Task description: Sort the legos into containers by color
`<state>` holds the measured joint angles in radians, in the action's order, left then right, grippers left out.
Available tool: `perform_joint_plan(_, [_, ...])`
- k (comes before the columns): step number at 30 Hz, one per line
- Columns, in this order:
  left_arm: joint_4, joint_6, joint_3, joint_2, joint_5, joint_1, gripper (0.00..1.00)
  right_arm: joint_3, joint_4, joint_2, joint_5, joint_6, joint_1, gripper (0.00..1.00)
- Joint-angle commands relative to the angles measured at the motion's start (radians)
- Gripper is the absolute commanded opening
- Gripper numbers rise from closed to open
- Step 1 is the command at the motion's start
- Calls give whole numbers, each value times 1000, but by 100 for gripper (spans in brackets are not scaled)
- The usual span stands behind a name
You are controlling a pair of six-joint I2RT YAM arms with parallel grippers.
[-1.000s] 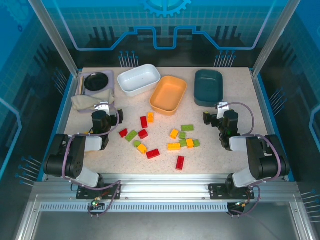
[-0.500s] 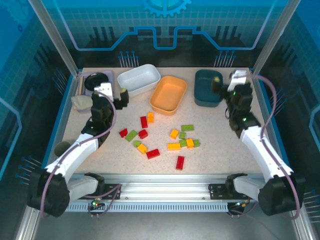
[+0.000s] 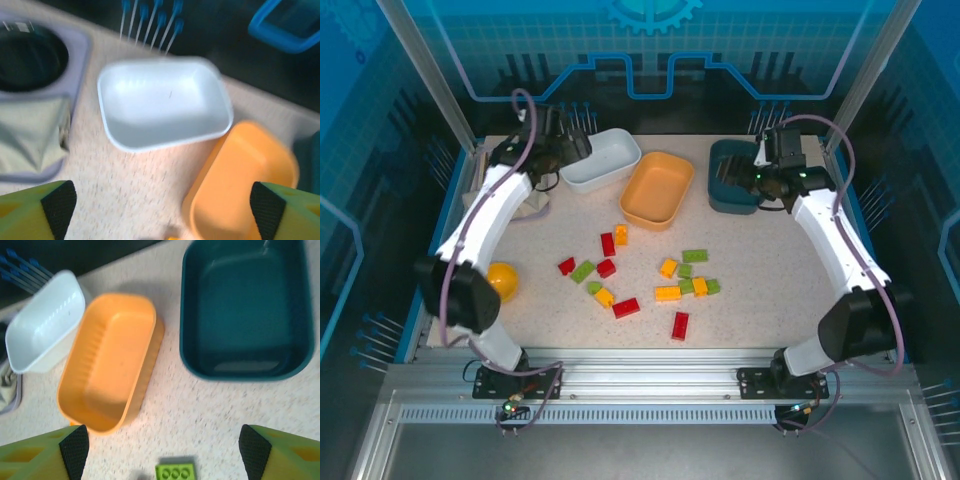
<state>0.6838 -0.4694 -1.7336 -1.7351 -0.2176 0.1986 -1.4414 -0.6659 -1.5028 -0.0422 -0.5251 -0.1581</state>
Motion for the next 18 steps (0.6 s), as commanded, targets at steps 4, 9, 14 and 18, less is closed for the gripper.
perform_joint_plan(4, [192,31,-257,-272,138,-42,82,-44,-59,-59,-190,-13,-23,80])
perform_joint_plan(9, [206,18,-492,-514,173,-80,78,-36,-54,-77,-215,-27,-46,79])
perform_joint_plan(14, [228,21,-706,-719,224,-95,76,-37,-67,-85,-228,-42,-55,79])
perform_joint_plan(18, [223,2,-766,-802,286,-100,70,-60,-81,-102,-232,-28,-53,79])
